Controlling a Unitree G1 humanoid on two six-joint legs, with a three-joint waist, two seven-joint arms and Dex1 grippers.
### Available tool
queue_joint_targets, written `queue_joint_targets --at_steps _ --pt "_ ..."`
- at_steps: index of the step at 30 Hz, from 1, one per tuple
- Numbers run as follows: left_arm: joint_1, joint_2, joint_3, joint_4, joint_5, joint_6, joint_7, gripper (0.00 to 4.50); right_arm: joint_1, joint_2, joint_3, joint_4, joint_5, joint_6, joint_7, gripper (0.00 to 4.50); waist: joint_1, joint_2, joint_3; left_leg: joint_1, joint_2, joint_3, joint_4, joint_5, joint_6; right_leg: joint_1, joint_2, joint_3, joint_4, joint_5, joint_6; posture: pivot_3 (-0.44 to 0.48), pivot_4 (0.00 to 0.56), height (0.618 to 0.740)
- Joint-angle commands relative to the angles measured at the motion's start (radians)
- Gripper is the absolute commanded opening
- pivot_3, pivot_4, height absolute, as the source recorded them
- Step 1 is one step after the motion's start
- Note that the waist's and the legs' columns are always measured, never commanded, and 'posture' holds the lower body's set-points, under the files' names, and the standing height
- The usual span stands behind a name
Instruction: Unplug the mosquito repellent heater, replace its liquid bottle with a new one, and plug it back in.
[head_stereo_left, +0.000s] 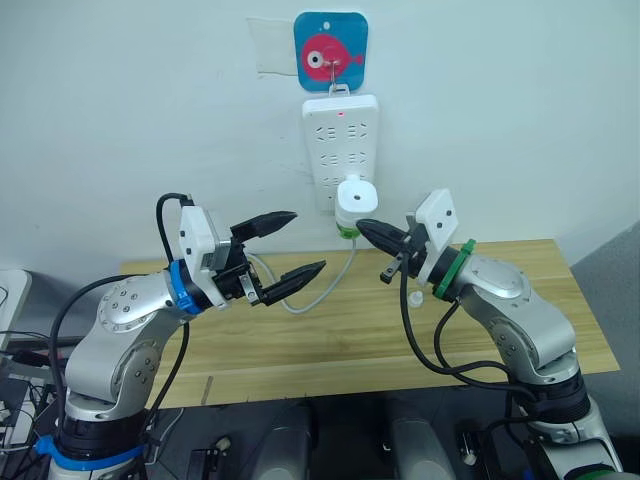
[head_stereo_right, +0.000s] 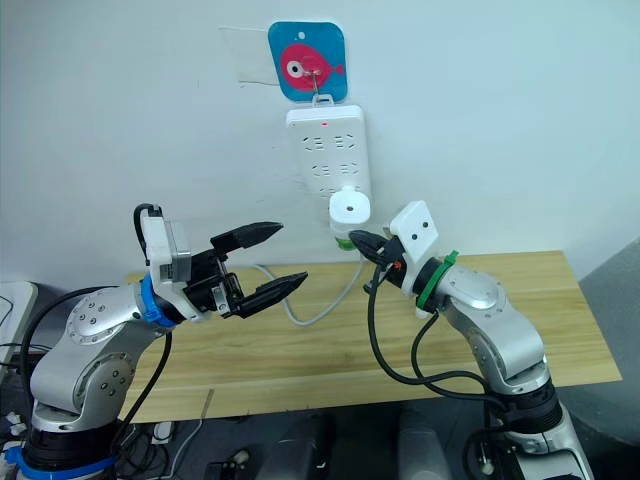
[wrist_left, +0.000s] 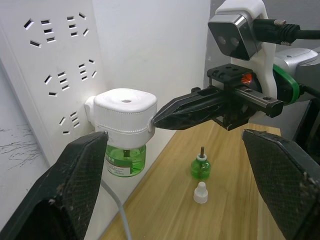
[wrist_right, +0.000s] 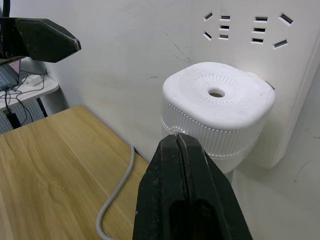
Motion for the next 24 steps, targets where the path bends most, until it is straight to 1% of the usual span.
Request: queue_joint_targets --at_steps 1,14,19,24 --pt "0.003 0.007 0.0 -0.015 -0.007 -0.016 0.002 4.48 -0.018 0.0 -0.008 -0.009 -0.022 -0.028 -0.004 0.0 0.0 0.0 0.0 0.0 0.0 0.0 0.0 0.0 0.0 0.0 0.0 0.0 0.0 0.0 0.0 0.008 0.255 0.74" --pt "-0.013 0.002 -0.006 0.002 -0.006 -0.013 0.011 4.48 -0.016 0.016 0.031 -0.01 -0.122 -0.02 -0.055 0.0 0.0 0.0 0.0 0.0 0.0 0.0 0.0 0.0 0.0 0.0 0.0 0.0 0.0 0.0 0.0 0.011 0.257 0.74" --pt "-0.009 0.004 -0.008 0.0 -0.008 -0.012 0.012 4.48 -0.014 0.042 -0.004 -0.008 -0.129 -0.017 -0.091 0.0 0.0 0.0 0.0 0.0 0.001 0.0 0.0 0.0 0.0 0.0 0.001 0.0 0.0 0.0 -0.001 0.011 0.259 0.74" --pt "-0.01 0.002 -0.009 0.002 -0.013 -0.007 0.015 4.48 -0.015 0.071 -0.042 -0.02 -0.09 0.003 -0.096 0.0 0.0 0.0 0.0 0.0 0.002 0.0 0.0 0.0 0.0 0.0 0.003 0.0 0.0 0.001 -0.001 0.008 0.257 0.74"
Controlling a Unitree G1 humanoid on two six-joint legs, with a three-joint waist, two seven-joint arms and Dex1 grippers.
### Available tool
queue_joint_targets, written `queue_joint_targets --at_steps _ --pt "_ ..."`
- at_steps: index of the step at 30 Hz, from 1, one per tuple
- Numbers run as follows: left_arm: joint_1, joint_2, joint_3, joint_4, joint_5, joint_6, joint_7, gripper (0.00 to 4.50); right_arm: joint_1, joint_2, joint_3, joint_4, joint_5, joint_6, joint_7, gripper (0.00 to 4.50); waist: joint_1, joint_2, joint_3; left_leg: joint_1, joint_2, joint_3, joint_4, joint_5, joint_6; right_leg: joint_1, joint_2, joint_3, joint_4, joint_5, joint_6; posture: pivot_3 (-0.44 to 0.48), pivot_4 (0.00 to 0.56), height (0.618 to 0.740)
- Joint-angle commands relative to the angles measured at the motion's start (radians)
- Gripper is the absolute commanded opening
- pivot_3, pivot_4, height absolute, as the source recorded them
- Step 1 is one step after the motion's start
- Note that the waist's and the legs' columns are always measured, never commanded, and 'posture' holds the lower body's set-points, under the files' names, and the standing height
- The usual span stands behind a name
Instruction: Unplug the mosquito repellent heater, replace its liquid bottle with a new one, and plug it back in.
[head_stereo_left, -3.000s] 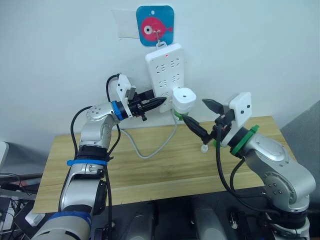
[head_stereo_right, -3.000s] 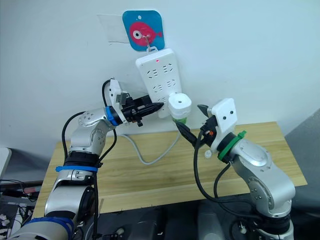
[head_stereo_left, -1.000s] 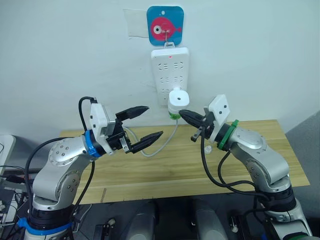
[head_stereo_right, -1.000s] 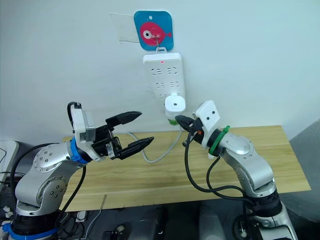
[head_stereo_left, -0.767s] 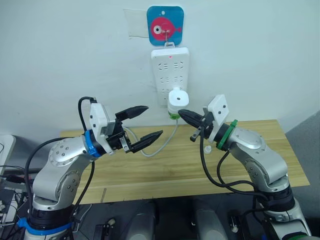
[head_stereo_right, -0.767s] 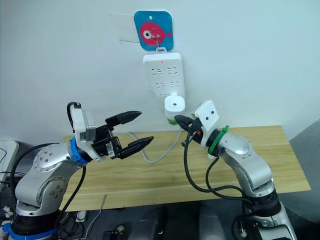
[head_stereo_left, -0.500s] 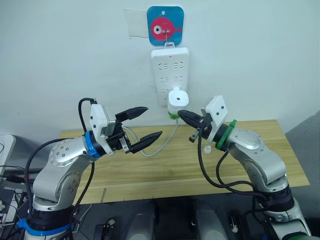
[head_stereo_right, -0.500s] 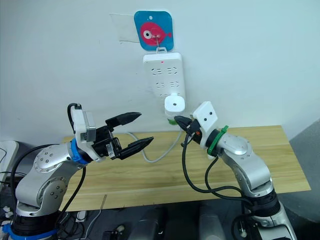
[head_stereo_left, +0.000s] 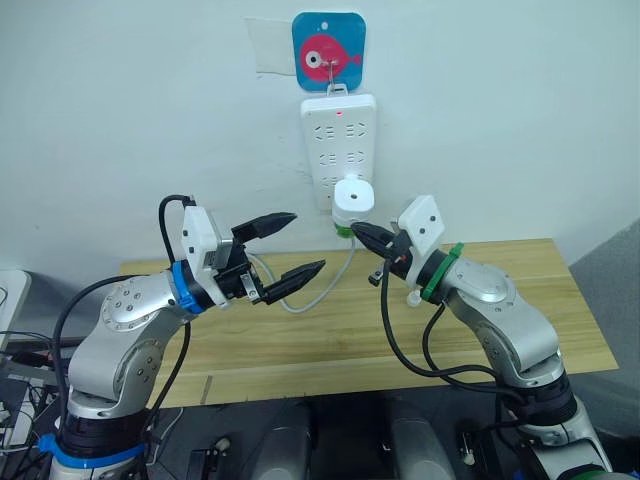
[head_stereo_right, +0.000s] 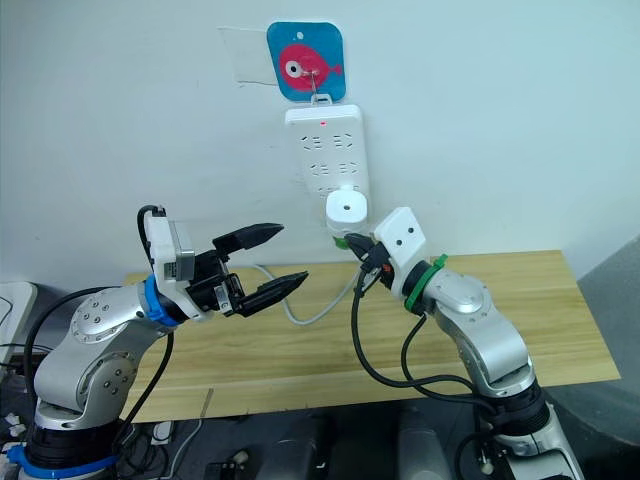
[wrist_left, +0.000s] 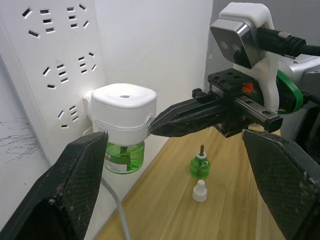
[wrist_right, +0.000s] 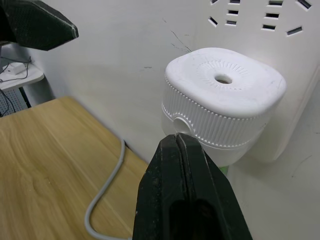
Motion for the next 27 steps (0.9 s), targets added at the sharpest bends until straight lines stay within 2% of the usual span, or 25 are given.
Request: queue_joint_targets --at_steps 1,17,21,27 --pt "-0.004 0.002 0.002 -0.016 -0.014 -0.008 0.005 4.48 -0.016 0.026 -0.094 -0.03 0.021 0.005 -0.053 0.0 0.0 0.0 0.0 0.0 0.0 0.0 0.0 0.0 0.0 0.0 0.0 0.0 0.0 0.0 0.0 0.008 0.257 0.74" --pt "-0.001 0.003 -0.001 -0.011 -0.019 -0.013 -0.007 4.48 -0.044 0.107 -0.198 -0.047 0.136 0.181 -0.132 0.0 0.0 0.0 0.0 0.0 0.001 0.0 0.0 0.0 0.0 0.0 0.004 0.001 0.0 0.0 -0.001 -0.001 0.244 0.74" --pt "0.001 0.002 -0.001 -0.011 -0.02 -0.014 -0.01 4.48 -0.036 0.084 -0.181 -0.065 0.148 0.179 -0.108 0.0 0.0 0.0 0.0 0.0 0.001 0.0 0.0 0.0 0.0 0.0 0.004 0.001 0.0 0.0 -0.001 -0.001 0.242 0.74" --pt "0.015 0.011 0.005 -0.005 -0.006 -0.022 -0.014 4.48 0.016 -0.012 -0.131 -0.12 0.157 0.131 -0.005 0.0 0.001 0.0 0.0 0.0 0.001 0.0 -0.001 0.0 0.0 0.0 0.004 0.001 -0.001 0.0 -0.001 0.0 0.237 0.74"
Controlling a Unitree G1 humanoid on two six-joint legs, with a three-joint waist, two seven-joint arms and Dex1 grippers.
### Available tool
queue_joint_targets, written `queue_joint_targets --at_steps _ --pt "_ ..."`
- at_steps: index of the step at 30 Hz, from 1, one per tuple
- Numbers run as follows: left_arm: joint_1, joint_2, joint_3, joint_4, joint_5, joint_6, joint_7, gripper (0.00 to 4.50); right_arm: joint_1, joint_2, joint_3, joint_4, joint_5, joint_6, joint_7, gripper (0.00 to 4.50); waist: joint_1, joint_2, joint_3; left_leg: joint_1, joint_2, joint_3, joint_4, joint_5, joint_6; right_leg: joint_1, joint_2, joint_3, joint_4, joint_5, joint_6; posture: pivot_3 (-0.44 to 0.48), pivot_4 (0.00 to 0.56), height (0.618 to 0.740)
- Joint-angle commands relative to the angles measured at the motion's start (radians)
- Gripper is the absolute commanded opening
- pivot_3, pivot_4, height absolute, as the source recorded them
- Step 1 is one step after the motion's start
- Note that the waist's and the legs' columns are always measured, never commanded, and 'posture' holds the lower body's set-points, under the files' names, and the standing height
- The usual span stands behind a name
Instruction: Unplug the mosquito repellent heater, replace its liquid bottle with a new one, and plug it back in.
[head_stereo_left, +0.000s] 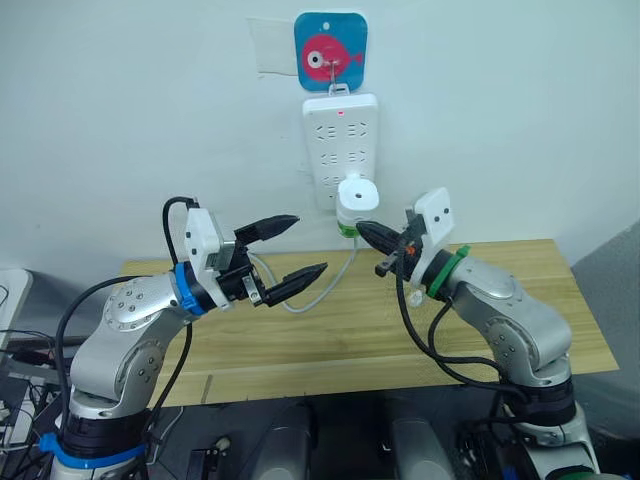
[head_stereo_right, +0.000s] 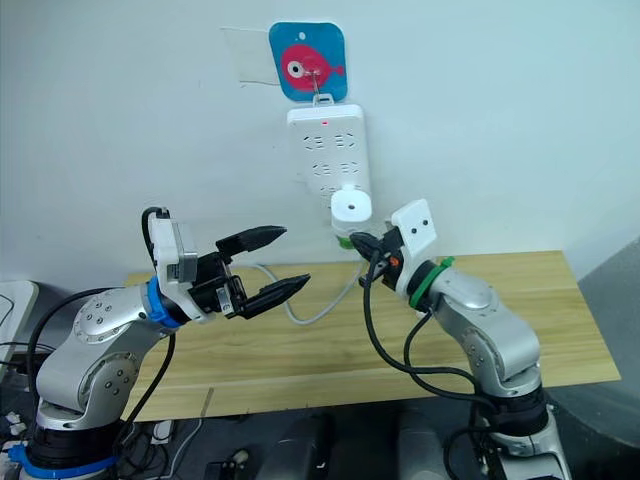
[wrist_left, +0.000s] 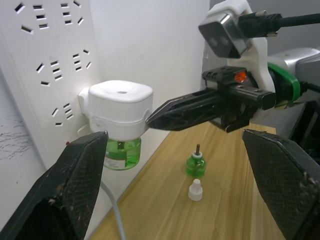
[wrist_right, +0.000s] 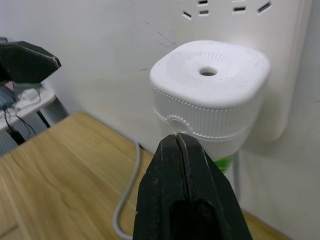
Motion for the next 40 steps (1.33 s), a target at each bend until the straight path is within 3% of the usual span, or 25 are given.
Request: queue_joint_targets --at_steps 1,4,14,24,40 --pt "0.005 0.013 0.017 -0.005 0.0 -0.023 -0.001 4.5 0.018 -0.032 -0.02 -0.06 0.009 -0.053 0.033 0.17 0.0 0.0 0.0 0.0 0.0 0.0 0.0 0.0 0.0 0.0 0.0 0.0 0.0 0.0 0.0 0.0 0.237 0.74" --pt "0.009 0.02 0.022 -0.002 0.001 -0.026 -0.002 4.5 0.026 -0.053 -0.037 -0.059 0.025 -0.06 0.049 0.92 -0.002 0.0 0.0 0.0 0.001 0.0 -0.001 0.0 0.0 -0.001 0.0 0.0 0.0 0.0 0.0 0.0 0.237 0.74" --pt "0.037 0.052 0.057 0.014 0.002 0.03 0.052 4.5 0.117 -0.21 -0.111 -0.142 0.103 -0.119 0.214 4.47 -0.001 0.0 0.0 0.0 0.001 0.0 -0.001 0.0 0.0 0.0 0.0 0.0 0.0 0.0 0.0 0.004 0.231 0.74" --pt "0.035 0.151 0.056 0.052 0.095 0.012 0.064 4.5 0.187 -0.279 -0.201 -0.136 0.158 -0.192 0.278 4.47 0.0 0.0 0.0 0.0 0.001 0.0 -0.001 0.0 0.0 0.0 0.0 0.0 -0.001 0.0 0.0 -0.001 0.234 0.74" --pt "-0.015 0.156 0.045 0.065 0.101 0.052 0.063 4.5 0.162 -0.287 -0.196 -0.117 0.162 -0.189 0.245 4.47 0.0 0.0 0.0 0.0 0.001 0.0 -0.001 0.0 0.0 0.0 0.0 0.0 -0.001 0.0 0.0 -0.003 0.236 0.74"
